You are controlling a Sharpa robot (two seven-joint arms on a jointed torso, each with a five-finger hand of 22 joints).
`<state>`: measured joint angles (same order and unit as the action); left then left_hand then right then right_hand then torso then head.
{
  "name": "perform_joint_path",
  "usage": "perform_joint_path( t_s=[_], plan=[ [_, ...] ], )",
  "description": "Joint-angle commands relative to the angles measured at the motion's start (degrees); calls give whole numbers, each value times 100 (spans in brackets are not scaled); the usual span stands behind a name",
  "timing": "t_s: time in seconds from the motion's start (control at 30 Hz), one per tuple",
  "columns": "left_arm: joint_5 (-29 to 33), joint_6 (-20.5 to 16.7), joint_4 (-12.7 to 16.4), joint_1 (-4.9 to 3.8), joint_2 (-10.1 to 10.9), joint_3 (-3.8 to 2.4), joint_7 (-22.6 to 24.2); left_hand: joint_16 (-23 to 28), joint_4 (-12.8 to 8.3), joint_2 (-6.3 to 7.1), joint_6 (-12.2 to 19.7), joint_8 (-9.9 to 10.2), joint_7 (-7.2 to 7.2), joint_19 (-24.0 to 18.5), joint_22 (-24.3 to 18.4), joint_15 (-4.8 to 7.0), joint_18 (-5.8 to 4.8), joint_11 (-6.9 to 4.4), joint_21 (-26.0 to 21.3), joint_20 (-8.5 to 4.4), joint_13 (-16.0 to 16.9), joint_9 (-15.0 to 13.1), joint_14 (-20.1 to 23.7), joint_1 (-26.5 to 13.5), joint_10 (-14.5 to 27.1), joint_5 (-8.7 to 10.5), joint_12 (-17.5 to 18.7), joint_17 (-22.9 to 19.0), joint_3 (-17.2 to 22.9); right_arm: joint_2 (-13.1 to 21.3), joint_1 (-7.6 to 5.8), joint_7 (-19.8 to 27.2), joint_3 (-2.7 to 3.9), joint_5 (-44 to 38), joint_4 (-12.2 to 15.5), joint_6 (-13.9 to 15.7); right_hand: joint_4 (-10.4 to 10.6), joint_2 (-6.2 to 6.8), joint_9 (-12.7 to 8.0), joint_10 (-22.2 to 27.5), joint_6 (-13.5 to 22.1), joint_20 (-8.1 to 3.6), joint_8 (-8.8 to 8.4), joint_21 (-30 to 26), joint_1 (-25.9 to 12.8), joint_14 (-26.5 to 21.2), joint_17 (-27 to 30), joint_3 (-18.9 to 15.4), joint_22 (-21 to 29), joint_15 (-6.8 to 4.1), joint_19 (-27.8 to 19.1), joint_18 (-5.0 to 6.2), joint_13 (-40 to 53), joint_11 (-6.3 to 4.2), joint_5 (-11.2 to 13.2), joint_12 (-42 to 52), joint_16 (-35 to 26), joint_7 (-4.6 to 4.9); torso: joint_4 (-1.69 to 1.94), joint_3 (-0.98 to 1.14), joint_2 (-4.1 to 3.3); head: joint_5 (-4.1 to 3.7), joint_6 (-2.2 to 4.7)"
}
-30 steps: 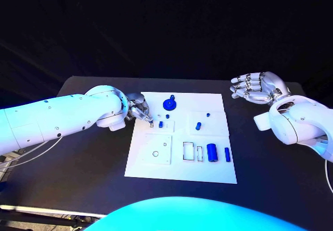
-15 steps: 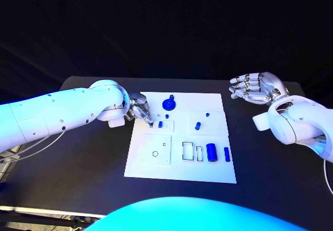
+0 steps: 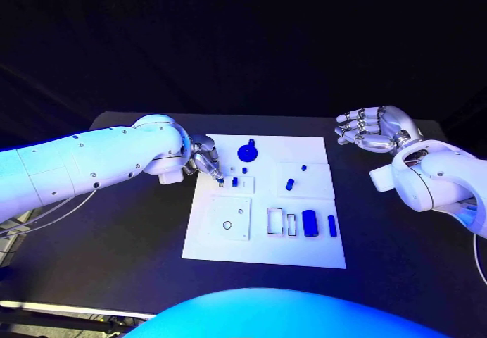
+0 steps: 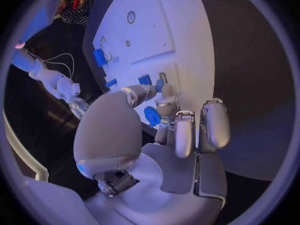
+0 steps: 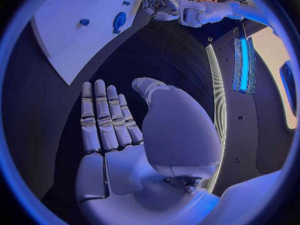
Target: Assemble the parts on the task board
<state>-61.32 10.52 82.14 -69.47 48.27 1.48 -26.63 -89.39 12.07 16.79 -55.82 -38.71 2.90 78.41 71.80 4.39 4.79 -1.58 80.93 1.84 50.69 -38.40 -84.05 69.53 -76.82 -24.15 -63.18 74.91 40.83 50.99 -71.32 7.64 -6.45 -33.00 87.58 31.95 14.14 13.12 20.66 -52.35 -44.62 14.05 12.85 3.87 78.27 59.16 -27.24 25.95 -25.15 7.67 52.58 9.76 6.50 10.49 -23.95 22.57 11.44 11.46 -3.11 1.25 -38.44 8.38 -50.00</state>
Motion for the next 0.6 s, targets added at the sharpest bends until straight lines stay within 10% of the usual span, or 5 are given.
perform_joint_path(
  t_s=[0.03, 0.6],
  plan=[
    [-75, -113, 23, -8, -2, -2, -66, 9, -1067, -14, -15, -8, -31, 32, 5, 41, -68, -24, 27, -15, 1, -6, -560, 26, -12, -20, 4, 1393, 1040, -4, 3, 55, 2, 7, 3, -56, -38, -18, -7, 47, 23, 6, 25, -21, -60, -13, 6, 0, 6, 1, -46, 64, -6, 12, -24, 20, -21, 303, 2, -4, -1, 2, 0],
    [153, 82, -18, -8, 32, 1, -140, 7, -1074, -15, -20, -5, -31, 33, 9, 41, -69, -24, 29, -16, 31, -7, -560, 19, -24, -36, -14, 1395, 1039, -24, 3, 51, 2, 9, -10, -71, -42, -22, -10, 52, 26, 9, 28, -20, -62, -10, 16, 1, 29, 4, -51, 65, -23, 14, -26, 24, -36, 305, 1, -5, 1, 8, 0]
  ],
)
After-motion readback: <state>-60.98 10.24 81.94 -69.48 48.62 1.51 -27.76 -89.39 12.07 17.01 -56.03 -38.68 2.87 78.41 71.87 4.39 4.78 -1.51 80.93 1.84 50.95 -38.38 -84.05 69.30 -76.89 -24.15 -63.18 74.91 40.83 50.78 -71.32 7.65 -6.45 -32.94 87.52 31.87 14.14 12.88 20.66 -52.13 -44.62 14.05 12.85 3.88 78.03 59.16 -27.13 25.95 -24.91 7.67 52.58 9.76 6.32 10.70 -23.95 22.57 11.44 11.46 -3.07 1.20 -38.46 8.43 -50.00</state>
